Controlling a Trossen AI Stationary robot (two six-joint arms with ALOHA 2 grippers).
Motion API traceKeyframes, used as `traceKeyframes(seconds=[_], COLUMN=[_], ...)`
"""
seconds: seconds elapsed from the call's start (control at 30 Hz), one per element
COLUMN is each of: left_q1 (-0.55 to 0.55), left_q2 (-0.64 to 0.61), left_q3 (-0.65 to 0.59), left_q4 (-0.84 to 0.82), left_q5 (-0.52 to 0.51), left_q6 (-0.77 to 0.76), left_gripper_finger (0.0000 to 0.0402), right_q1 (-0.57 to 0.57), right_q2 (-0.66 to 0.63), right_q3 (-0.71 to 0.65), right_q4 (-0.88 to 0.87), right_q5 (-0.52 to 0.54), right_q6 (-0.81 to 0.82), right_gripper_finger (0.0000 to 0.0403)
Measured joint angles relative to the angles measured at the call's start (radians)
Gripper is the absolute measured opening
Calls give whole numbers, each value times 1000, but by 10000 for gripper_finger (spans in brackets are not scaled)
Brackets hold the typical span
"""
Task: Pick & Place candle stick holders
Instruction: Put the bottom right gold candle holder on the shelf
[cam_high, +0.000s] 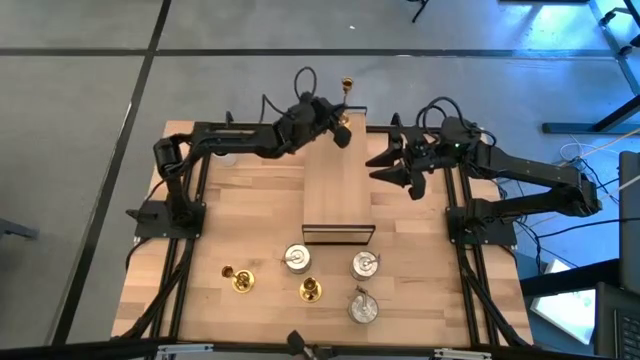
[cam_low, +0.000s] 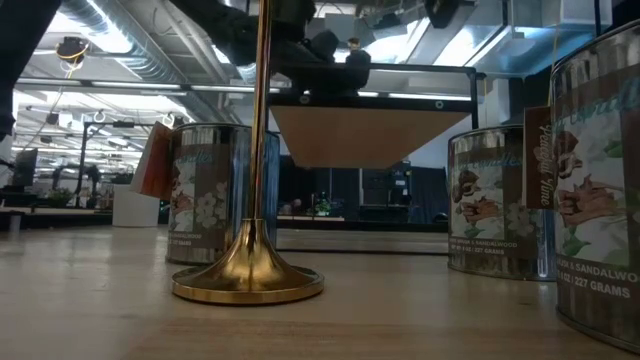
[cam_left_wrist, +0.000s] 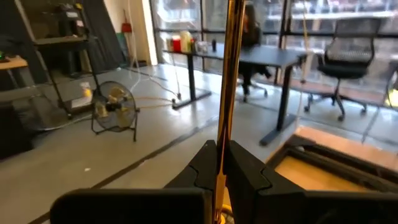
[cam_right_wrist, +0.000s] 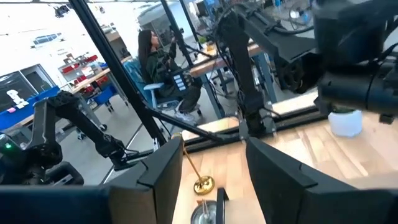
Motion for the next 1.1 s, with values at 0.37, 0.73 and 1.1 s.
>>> traceKeyframes(seconds=[0.37, 0.73, 1.1], left_q1=[26, 16, 26], left_q2=[29, 29, 23], left_q3=[0, 0, -139], left_q4=[44, -19, 96], left_q5=[-29, -16, -18], left_q6=[-67, -87, -174], left_gripper_finger=[11, 11, 11], right_q1=[0, 0, 0], right_q2=[0, 0, 0], right_q3=[0, 0, 0], right_q4=[-55, -58, -58], right_q5=[0, 5, 10], right_q6=[1, -4, -8], right_gripper_finger=[179, 179, 179])
